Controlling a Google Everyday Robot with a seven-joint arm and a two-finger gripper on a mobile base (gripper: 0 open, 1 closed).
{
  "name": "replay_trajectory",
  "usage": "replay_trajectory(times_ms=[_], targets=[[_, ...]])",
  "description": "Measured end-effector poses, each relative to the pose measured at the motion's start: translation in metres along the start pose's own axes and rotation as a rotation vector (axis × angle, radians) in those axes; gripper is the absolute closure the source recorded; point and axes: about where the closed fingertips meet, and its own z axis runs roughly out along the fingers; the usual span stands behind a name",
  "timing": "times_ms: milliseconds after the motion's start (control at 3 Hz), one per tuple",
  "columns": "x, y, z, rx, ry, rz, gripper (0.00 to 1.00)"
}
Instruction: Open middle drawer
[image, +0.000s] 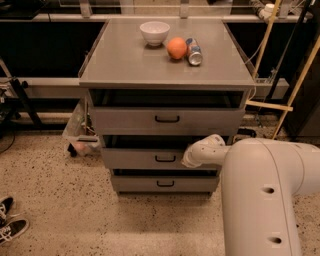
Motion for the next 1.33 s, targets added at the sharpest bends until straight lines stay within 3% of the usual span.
replay_trajectory(times_ms=[333,1333], targets=[[-0.0027,-0.0026,-0.0064,0.0,0.0,0.0,1.0],[-0.0022,0.0031,-0.0109,-0.013,-0.008,0.007,1.0]])
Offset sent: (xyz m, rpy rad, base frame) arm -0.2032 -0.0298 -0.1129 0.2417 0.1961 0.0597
